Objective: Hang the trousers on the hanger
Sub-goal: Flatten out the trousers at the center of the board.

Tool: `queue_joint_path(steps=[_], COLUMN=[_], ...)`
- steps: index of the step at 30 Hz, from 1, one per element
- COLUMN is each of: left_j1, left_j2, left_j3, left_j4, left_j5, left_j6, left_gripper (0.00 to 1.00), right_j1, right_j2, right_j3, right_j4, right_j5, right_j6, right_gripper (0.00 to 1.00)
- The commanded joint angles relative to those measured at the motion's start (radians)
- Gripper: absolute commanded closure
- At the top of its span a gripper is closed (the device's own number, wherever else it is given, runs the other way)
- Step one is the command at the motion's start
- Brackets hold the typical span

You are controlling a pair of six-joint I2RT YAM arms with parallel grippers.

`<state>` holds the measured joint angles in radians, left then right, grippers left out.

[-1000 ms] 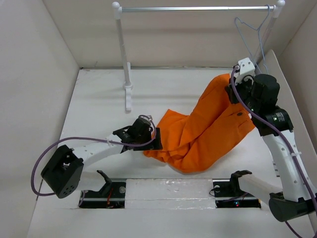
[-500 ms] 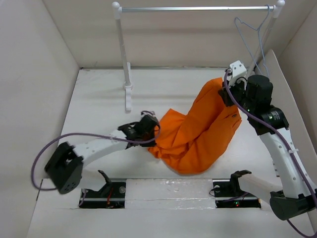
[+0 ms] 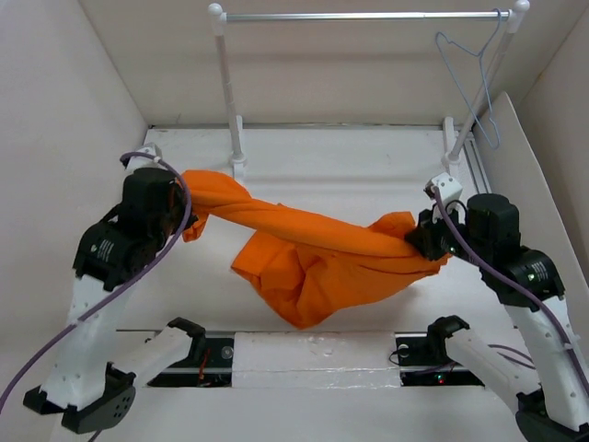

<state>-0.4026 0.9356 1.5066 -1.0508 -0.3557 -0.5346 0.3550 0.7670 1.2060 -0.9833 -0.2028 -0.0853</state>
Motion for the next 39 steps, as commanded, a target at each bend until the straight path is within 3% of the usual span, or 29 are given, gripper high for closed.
queue_joint_path(steps=[1,3,6,7,8,9,11,12,14,15,17,20,22,24,26,27,31,32,35,39], left_j1=[0.019,0.039,0.16,0.185,0.214,0.214,0.214,0.214,0.202,0.191,0.191,0.211,0.211,0.211,0.211,0.191,0.065,0.02,0.005,0.005], left_j2=[0.168,0.245,0.414,0.461,0.58,0.644,0.762,0.828,0.818,0.766,0.692,0.464,0.4,0.349,0.295,0.286,0.291,0.317,0.393,0.454], left_j3=[-0.032,-0.061,-0.092,-0.095,-0.077,0.004,0.125,0.235,0.265,0.233,0.158,-0.174,-0.291,-0.441,-0.517,-0.566,-0.569,-0.556,-0.555,-0.553], left_j4=[-0.045,0.045,0.248,0.346,0.366,0.376,0.31,0.278,0.265,0.276,0.322,0.44,0.452,0.466,0.474,0.479,0.514,0.497,0.495,0.56], left_j5=[-0.077,-0.033,0.111,0.13,0.127,0.11,0.096,0.104,0.087,0.084,0.086,0.124,0.152,0.208,0.271,0.274,0.325,0.299,0.285,0.25], left_j6=[0.064,0.105,0.194,0.211,0.211,0.216,0.225,0.225,0.234,0.231,0.213,0.142,0.11,0.091,0.059,0.036,0.045,0.044,0.053,0.055], left_gripper=[1.0,0.96,0.9,0.8,0.47,0.31,0.2,0.19,0.15,0.13,0.13,0.18,0.23,0.34,0.5,0.52,0.43,0.38,0.32,0.34], right_j1=[-0.022,-0.057,-0.2,-0.279,-0.309,-0.333,-0.402,-0.403,-0.412,-0.392,-0.352,-0.243,-0.199,-0.147,-0.074,-0.053,0.036,0.056,0.093,0.125], right_j2=[-0.006,0.033,0.131,0.156,0.178,0.205,0.305,0.343,0.452,0.481,0.505,0.4,0.341,0.267,0.232,0.201,0.17,0.176,0.212,0.224], right_j3=[-0.077,-0.153,-0.238,-0.293,-0.321,-0.347,-0.33,-0.304,-0.202,-0.16,-0.129,-0.228,-0.278,-0.324,-0.342,-0.348,-0.407,-0.413,-0.415,-0.444], right_j4=[-0.062,0.064,0.337,0.415,0.584,0.676,0.757,0.762,0.7,0.651,0.577,0.595,0.603,0.585,0.536,0.519,0.535,0.547,0.542,0.575], right_j5=[0.103,0.196,0.171,0.13,0.122,0.114,0.086,0.104,0.076,0.077,0.085,0.108,0.114,0.127,0.158,0.169,0.137,0.123,0.105,0.102], right_j6=[0.032,0.004,-0.025,-0.022,-0.007,0.004,0.013,0.013,-0.02,-0.036,-0.071,-0.056,-0.05,-0.051,-0.051,-0.048,-0.039,-0.044,-0.044,-0.018], right_gripper=[1.0,1.0,1.0,1.0,1.0,1.0,0.98,0.73,0.34,0.2,0.17,0.15,0.17,0.44,0.88,1.0,0.97,0.79,0.49,0.4])
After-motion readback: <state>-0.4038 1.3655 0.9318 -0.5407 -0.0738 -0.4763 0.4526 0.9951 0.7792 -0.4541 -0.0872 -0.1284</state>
